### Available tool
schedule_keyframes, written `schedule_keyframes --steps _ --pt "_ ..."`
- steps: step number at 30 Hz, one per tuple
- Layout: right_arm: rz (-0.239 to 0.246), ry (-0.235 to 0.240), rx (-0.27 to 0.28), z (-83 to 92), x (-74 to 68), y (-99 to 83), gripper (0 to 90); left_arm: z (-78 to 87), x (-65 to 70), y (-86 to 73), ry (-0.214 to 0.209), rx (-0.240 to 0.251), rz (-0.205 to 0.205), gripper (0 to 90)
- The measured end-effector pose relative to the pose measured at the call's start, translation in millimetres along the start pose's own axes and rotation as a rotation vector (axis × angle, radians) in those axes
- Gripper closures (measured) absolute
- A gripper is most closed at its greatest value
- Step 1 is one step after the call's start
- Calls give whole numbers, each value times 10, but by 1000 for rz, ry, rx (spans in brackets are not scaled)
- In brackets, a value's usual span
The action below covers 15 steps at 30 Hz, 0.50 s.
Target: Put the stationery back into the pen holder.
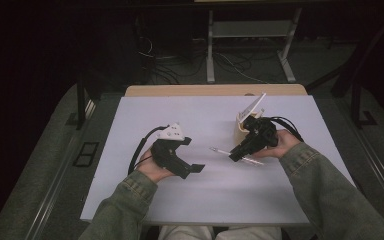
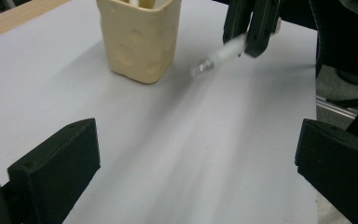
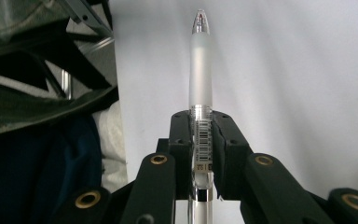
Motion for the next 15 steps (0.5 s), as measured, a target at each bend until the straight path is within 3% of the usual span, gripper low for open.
schedule_keyframes --steps 15 --pt "-51 -93 218 357 58 23 785 34 -38 -233 33 58 71 0"
Point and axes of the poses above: each handheld gripper's, and its own axes: z roughly backward along the jaws, y roughly out of its top, x roughly to its right, the point moved 6 cm from there along -z, roughly forward along the jaws, and after that the axes turned 7 degrees about -x, right-handed, at the moved point
